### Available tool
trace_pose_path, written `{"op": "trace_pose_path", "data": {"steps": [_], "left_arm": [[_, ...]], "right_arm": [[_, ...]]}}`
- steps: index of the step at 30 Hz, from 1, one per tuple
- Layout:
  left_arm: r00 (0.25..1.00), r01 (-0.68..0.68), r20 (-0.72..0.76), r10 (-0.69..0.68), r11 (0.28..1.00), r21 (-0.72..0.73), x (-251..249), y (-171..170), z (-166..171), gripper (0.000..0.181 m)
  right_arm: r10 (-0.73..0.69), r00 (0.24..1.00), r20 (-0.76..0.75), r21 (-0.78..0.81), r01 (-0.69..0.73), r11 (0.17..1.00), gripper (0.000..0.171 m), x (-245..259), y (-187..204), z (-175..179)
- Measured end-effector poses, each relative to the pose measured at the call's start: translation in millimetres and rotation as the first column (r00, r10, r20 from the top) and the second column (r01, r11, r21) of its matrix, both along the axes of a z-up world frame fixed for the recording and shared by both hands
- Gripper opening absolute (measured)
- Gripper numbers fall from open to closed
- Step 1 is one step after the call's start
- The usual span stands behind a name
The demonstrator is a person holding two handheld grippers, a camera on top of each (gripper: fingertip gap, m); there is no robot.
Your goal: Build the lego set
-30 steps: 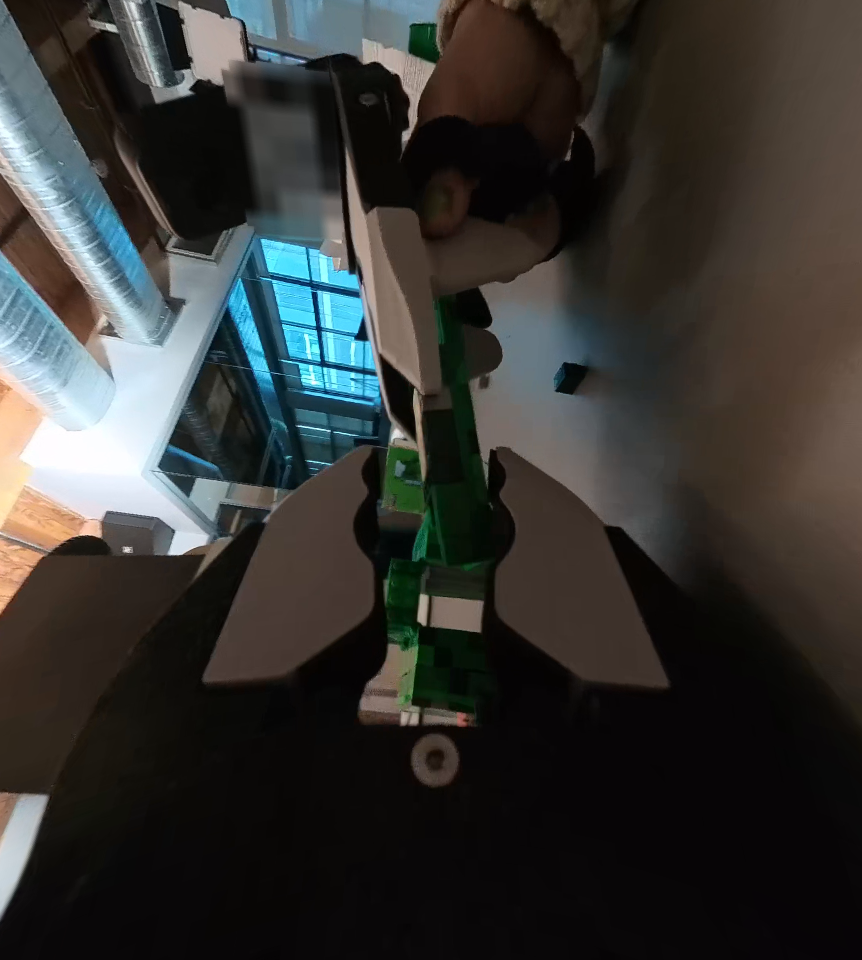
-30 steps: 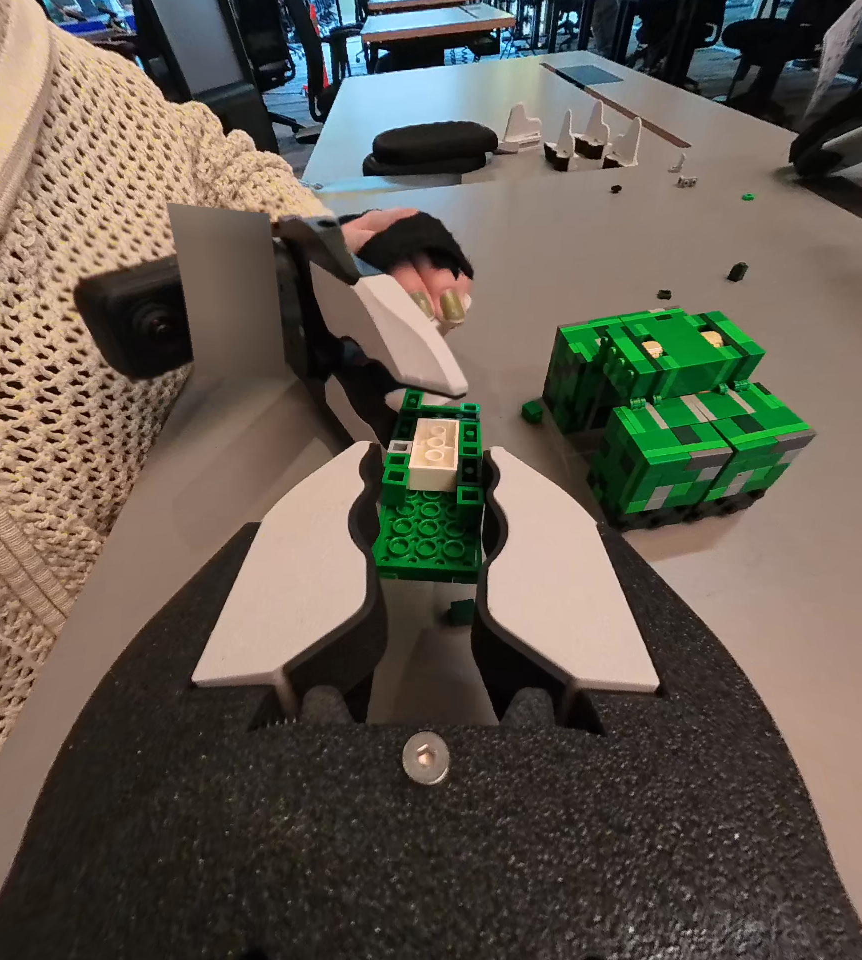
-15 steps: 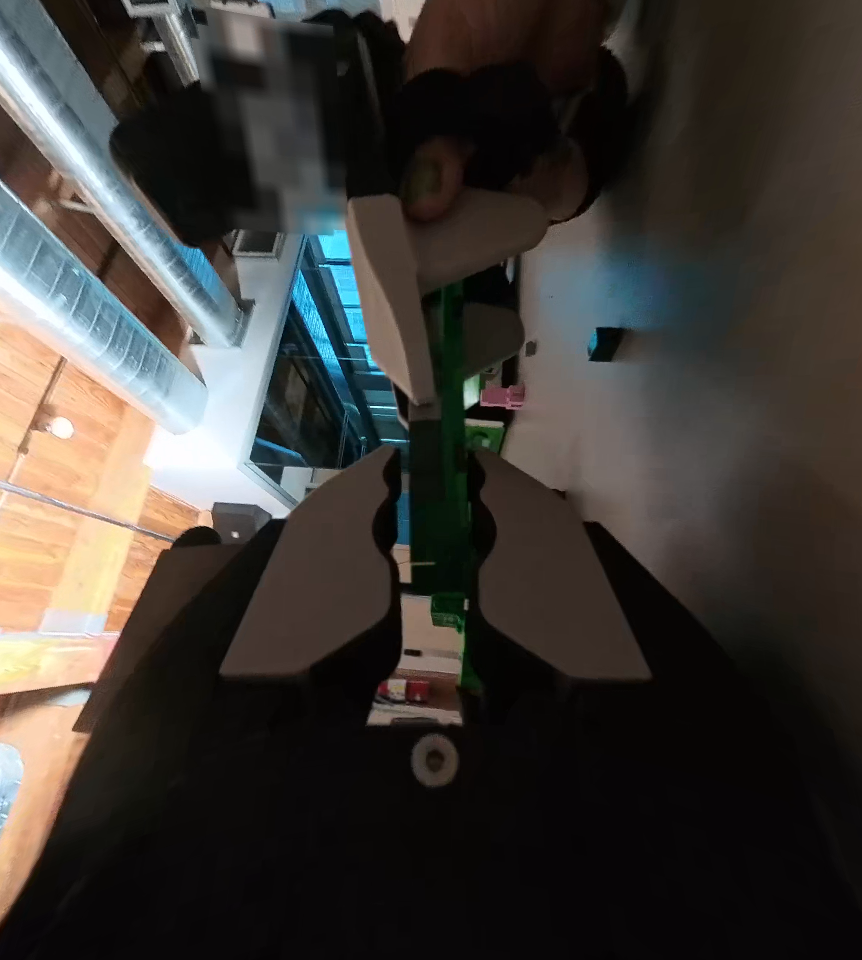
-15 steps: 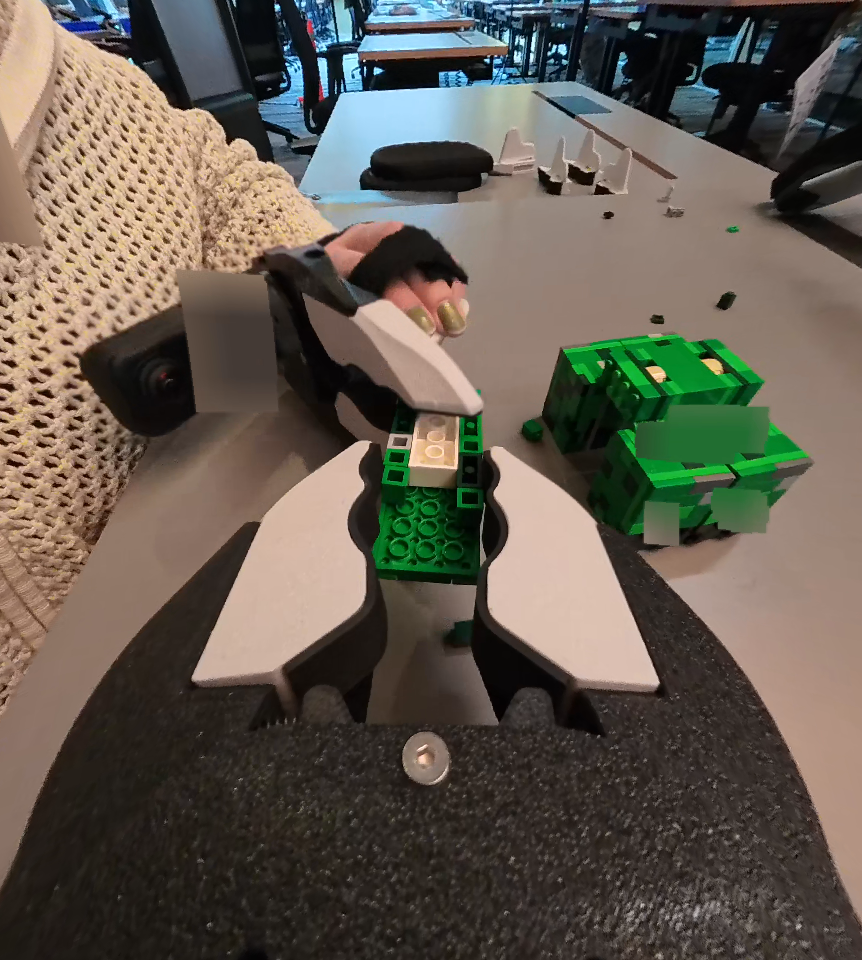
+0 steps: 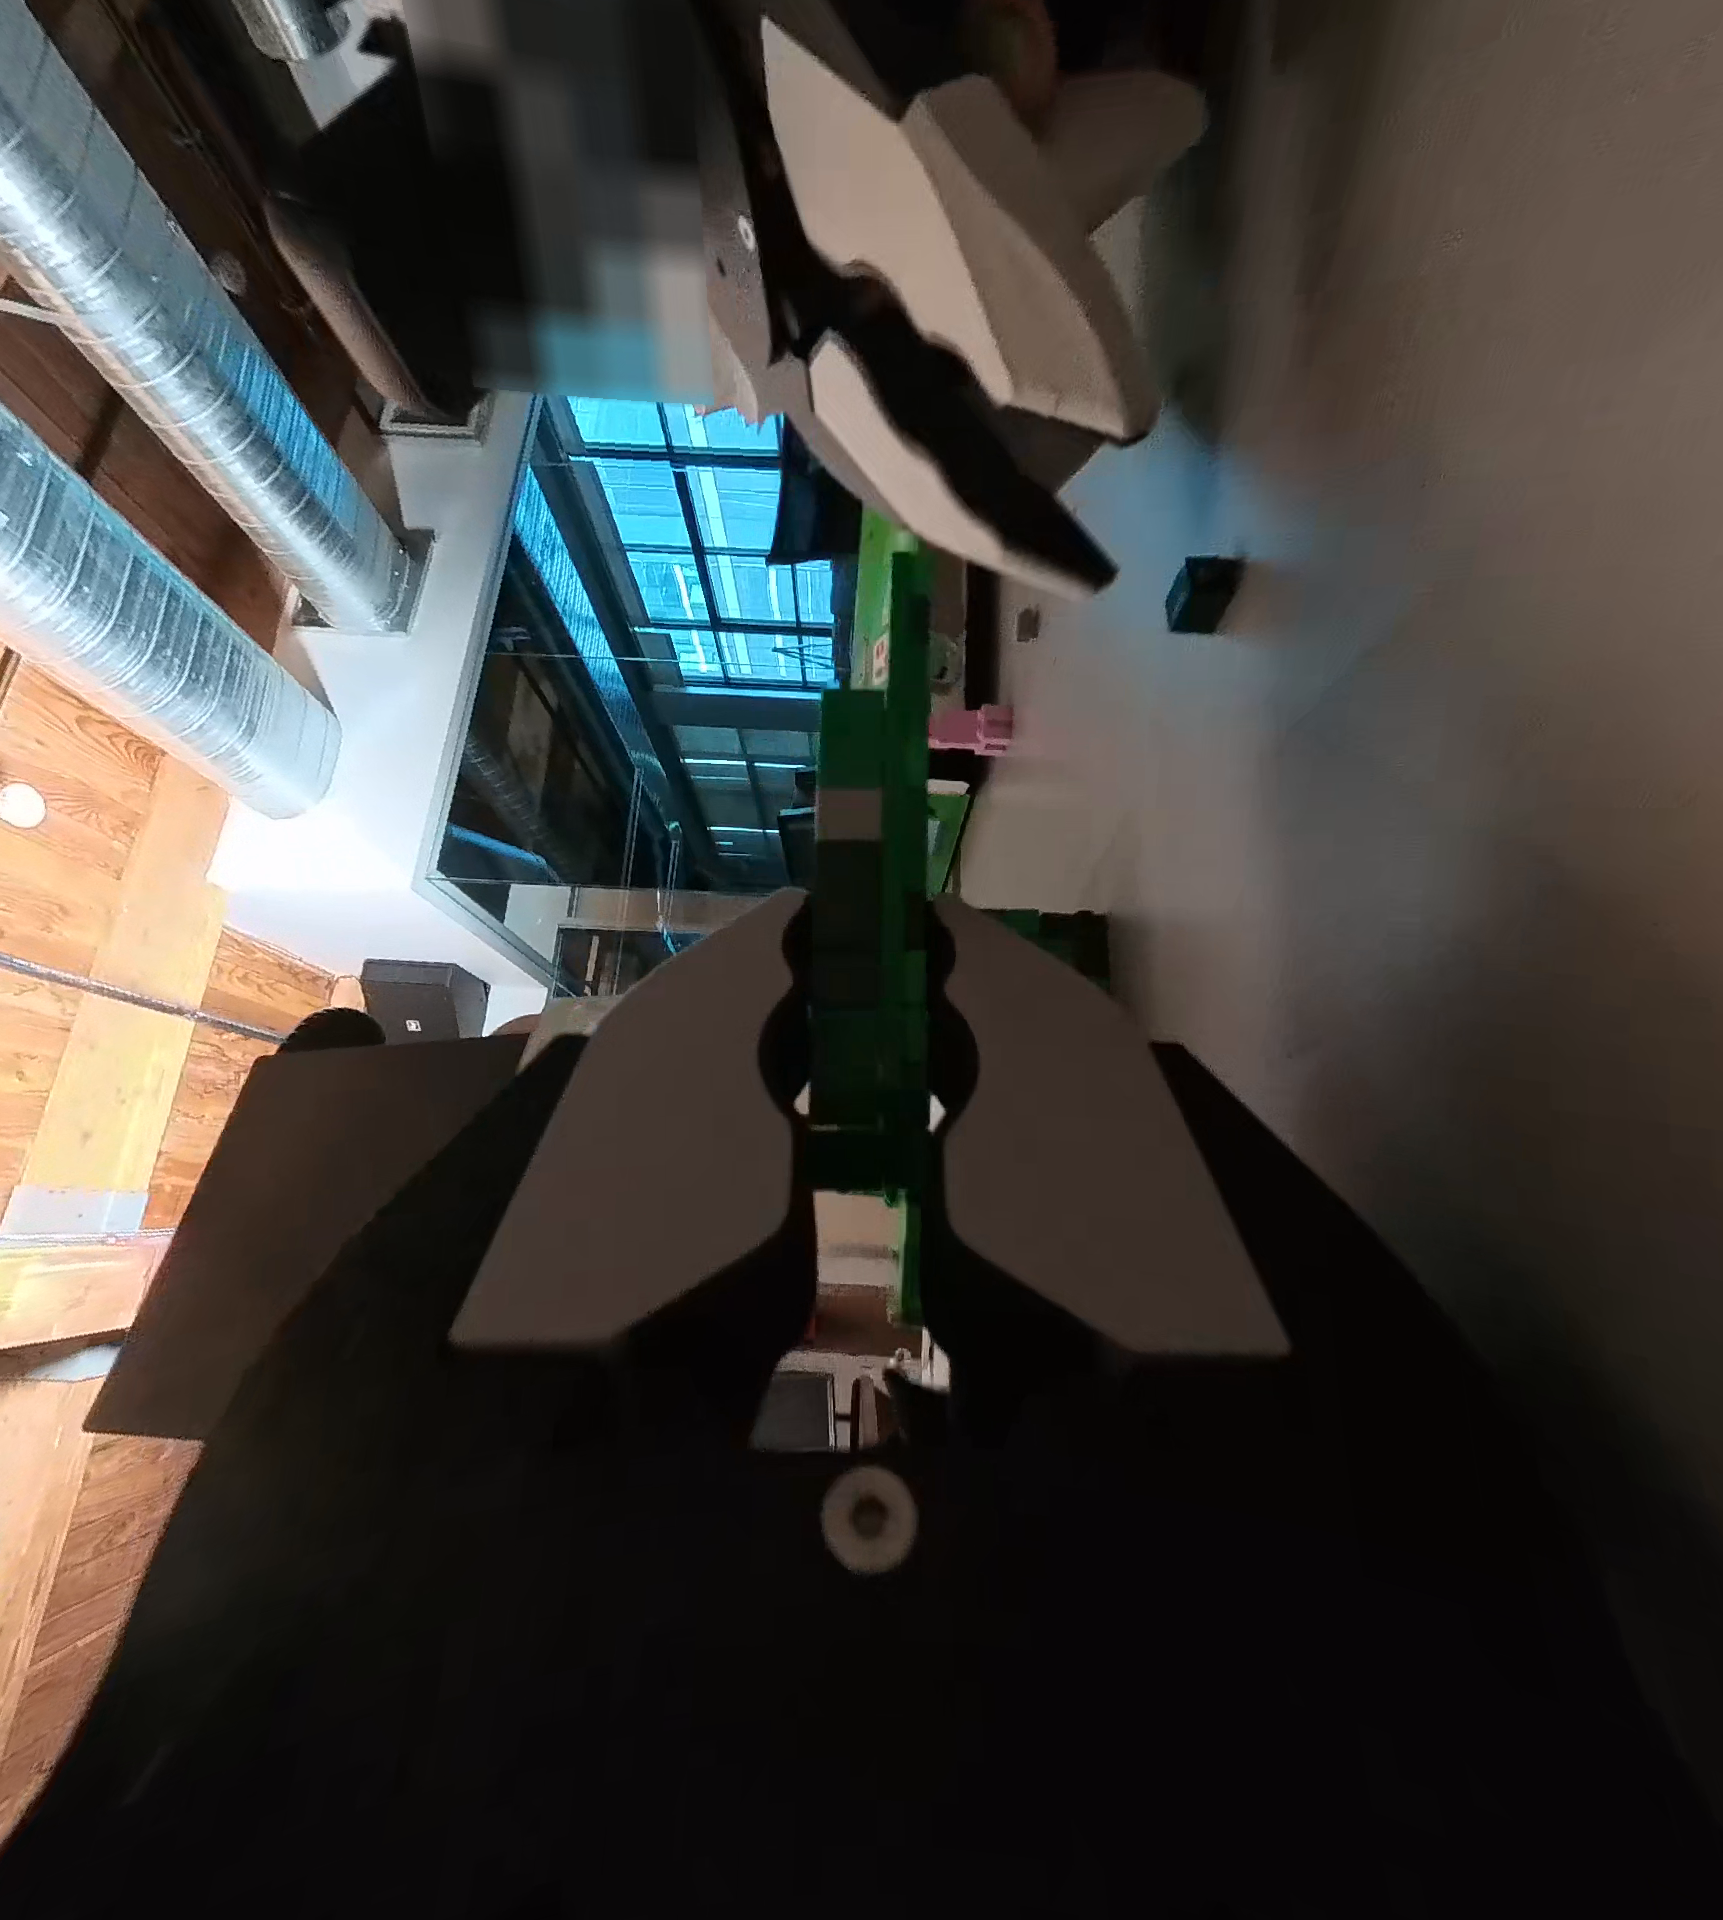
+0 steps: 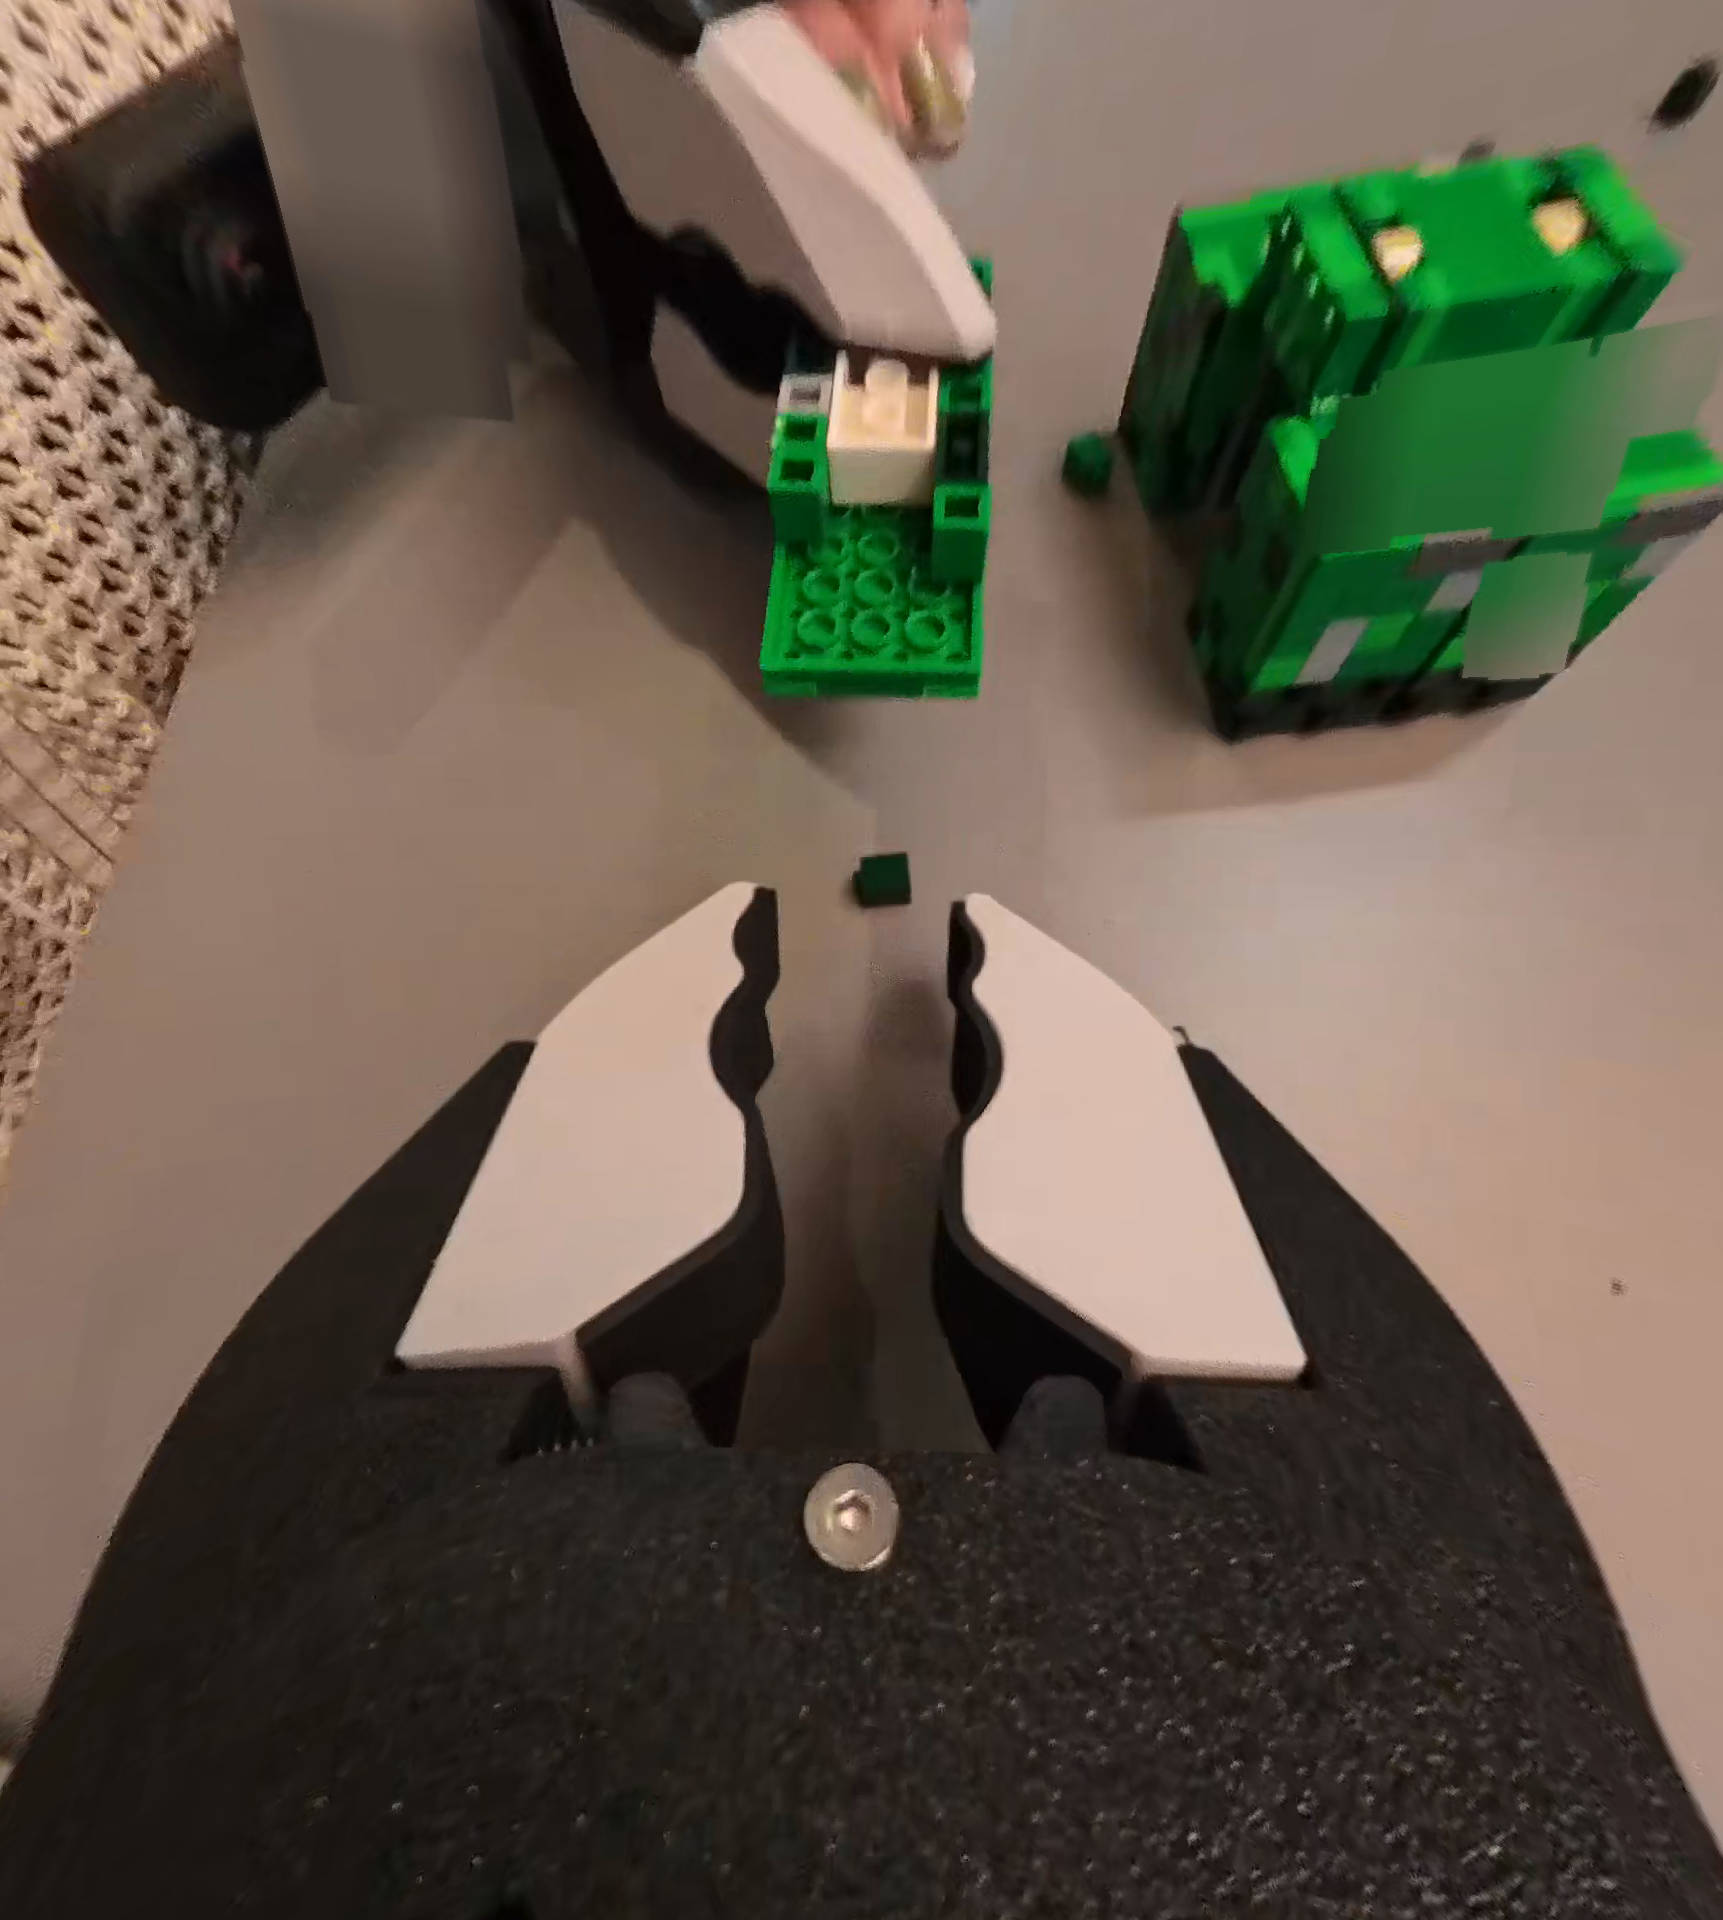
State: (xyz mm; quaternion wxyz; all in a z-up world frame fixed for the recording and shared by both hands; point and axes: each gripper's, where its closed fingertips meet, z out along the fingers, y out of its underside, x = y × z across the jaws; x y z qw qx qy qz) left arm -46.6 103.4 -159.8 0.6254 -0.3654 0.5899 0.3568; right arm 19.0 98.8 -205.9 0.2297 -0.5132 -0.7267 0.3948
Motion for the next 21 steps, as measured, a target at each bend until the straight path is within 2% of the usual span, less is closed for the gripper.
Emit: {"op": "trace_pose_path", "data": {"steps": [3, 7, 11, 16, 21], "left_arm": [[1.000, -0.011, -0.015, 0.011, 1.000, 0.002, -1.4, 1.5, -2.1, 0.017], [0.999, -0.020, -0.030, 0.020, 1.000, -0.015, -2.6, 3.5, -6.5, 0.017], [0.999, -0.012, -0.043, 0.010, 0.999, -0.035, -1.1, 2.8, -10.8, 0.017], [0.997, -0.004, -0.079, -0.002, 0.998, -0.067, 1.9, 0.0, -18.6, 0.017], [0.997, -0.028, -0.078, 0.021, 0.995, -0.099, -1.6, 2.3, -21.3, 0.017]], "right_arm": [[0.016, 0.999, 0.035, 0.027, -0.017, 0.999, 0.023, -1.5, -3.8, -5.8], [-0.002, 1.000, 0.025, 0.162, -0.002, 0.987, 0.025, -8.3, -1.0, -11.3], [-0.021, 0.999, 0.032, 0.145, 0.016, 0.989, 0.024, -10.0, 0.3, -11.7], [-0.028, 0.999, 0.043, 0.136, 0.022, 0.991, 0.011, -12.9, -2.0, -12.4], [-0.039, 0.999, 0.021, 0.226, 0.034, 0.974, 0.009, -12.8, 4.4, -11.6]]}}
